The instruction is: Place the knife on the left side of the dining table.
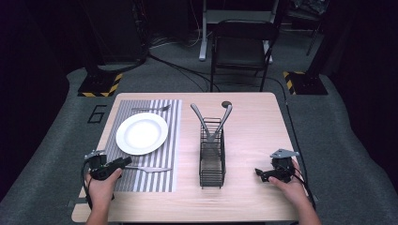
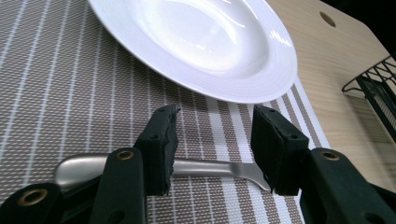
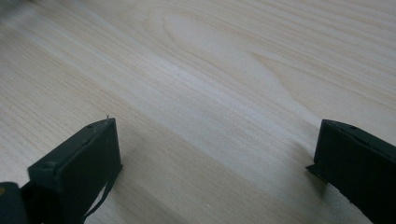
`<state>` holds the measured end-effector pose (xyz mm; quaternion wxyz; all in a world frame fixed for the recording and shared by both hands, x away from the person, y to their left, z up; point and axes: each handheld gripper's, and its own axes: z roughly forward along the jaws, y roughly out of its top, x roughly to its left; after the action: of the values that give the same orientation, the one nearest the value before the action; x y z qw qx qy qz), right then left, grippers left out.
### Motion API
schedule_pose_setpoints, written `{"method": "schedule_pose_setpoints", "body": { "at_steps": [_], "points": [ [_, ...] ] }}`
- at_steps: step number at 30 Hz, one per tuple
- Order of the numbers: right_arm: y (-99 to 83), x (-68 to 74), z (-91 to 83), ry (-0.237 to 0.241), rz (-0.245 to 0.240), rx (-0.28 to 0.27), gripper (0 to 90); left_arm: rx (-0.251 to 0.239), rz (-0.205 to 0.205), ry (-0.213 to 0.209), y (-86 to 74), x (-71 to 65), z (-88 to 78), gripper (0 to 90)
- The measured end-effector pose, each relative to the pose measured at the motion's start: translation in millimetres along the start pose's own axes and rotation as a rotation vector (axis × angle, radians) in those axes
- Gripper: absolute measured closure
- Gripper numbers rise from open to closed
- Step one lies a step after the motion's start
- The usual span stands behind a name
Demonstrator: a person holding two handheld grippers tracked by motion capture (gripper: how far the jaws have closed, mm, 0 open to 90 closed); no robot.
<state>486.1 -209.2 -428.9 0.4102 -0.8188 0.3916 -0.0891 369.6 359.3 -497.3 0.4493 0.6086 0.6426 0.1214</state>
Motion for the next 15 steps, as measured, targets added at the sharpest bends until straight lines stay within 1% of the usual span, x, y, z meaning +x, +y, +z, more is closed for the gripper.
{"method": "schedule_pose_setpoints", "body": {
  "at_steps": [2, 4, 5, 6, 7, 9, 10, 12, 13, 15],
  "points": [
    [0.0, 0.0, 0.0, 0.0, 0.0, 0.0, 0.0, 0.005, 0.022, -0.009, -1.5, -5.7, 3.0, 49.7],
    [0.0, -0.1, -0.1, 0.0, -0.001, 0.0, 0.0, 0.014, 0.044, -0.004, -2.2, -9.9, 4.8, 49.2],
    [0.0, -0.1, -0.1, 0.0, -0.001, 0.0, 0.0, 0.014, 0.044, -0.004, -2.2, -9.9, 4.8, 49.1],
    [0.0, -0.1, -0.1, 0.001, -0.001, 0.0, 0.0, 0.027, 0.07, -0.003, -3.0, -13.9, 6.4, 48.8],
    [0.0, -0.1, -0.1, 0.001, -0.001, 0.0, 0.0, 0.027, 0.07, -0.003, -3.0, -13.9, 6.4, 48.5],
    [0.0, 0.1, 0.0, 0.0, 0.001, 0.0, 0.0, 0.033, 0.086, -0.005, -4.1, -18.2, 8.1, 48.0],
    [0.0, 0.0, -0.1, 0.0, 0.0, 0.0, 0.0, 0.041, 0.107, -0.02, -4.7, -21.4, 9.0, 47.2],
    [0.0, 0.0, 0.0, 0.0, 0.0, 0.0, 0.0, 0.043, 0.102, -0.024, -5.3, -23.9, 10.1, 47.0],
    [0.0, -0.1, -0.1, 0.001, 0.0, 0.0, 0.0, 0.054, 0.117, -0.028, -4.6, -25.1, 11.7, 46.3],
    [0.0, 0.0, 0.0, 0.0, -0.001, 0.0, 0.0, 0.071, 0.127, -0.033, -4.8, -28.7, 14.3, 45.8]
  ]
}}
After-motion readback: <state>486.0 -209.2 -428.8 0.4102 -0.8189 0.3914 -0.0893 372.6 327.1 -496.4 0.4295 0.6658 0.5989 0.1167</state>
